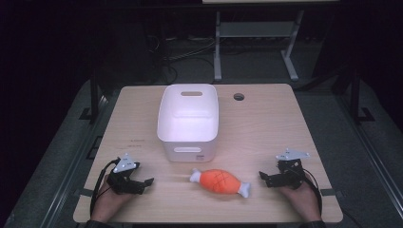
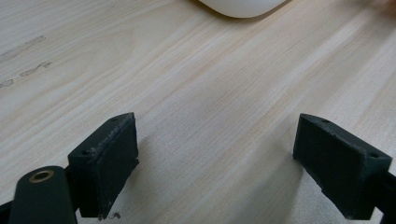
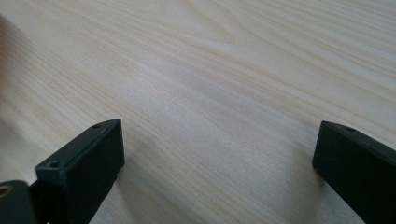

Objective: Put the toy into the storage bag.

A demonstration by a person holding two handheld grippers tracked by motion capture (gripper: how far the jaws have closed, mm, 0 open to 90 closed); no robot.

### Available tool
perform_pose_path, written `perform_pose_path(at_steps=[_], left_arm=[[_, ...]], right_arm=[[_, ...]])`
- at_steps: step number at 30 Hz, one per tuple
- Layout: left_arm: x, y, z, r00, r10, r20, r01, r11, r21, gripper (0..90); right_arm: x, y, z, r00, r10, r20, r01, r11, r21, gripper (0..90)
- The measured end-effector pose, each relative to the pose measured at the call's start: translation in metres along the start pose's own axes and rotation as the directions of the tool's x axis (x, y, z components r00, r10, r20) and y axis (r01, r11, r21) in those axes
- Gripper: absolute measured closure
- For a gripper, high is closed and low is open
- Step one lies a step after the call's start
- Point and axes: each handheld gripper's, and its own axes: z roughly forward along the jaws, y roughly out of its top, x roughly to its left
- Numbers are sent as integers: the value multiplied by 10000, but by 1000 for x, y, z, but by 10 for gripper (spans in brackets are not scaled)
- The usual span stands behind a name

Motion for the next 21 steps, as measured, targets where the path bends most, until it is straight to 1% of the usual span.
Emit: perform_pose_path(at_steps=[6, 7, 9, 12, 13, 14, 15, 17, 18, 21], left_arm=[[0, 0, 0, 10000, -6, -1, 6, 10000, -2, 130], [0, 0, 0, 10000, -7, -13, 7, 10000, -5, 131], [0, 0, 0, 10000, -15, -6, 15, 10000, -6, 131], [0, 0, 0, 10000, -5, -6, 5, 10000, -3, 131], [0, 0, 0, 10000, -5, -6, 5, 10000, -3, 131], [0, 0, 0, 10000, -12, -6, 12, 10000, -9, 131], [0, 0, 0, 10000, -3, -7, 3, 10000, -4, 131], [0, 0, 0, 10000, -2, -8, 2, 10000, -2, 131], [0, 0, 0, 10000, -2, -8, 2, 10000, -4, 131], [0, 0, 0, 10000, 1, -8, -1, 10000, 0, 131]], right_arm=[[0, 0, 0, 10000, -9, -16, 9, 10000, -19, 24], [0, 0, -1, 10000, -62, -57, 62, 10000, -20, 49], [0, -1, -4, 10000, -82, -57, 81, 9999, -116, 139], [1, -1, -11, 9997, -46, -230, 44, 10000, -81, 262], [1, -1, -14, 9994, -48, -334, 44, 9999, -118, 317], [2, 1, -18, 9989, -97, -451, 88, 9998, -203, 417], [3, 2, -20, 9984, -202, -533, 187, 9994, -297, 474], [4, 5, -24, 9971, -253, -717, 219, 9986, -472, 588], [5, 6, -26, 9960, -308, -838, 259, 9979, -587, 685], [6, 8, -27, 9918, -440, -1196, 355, 9967, -728, 878]])
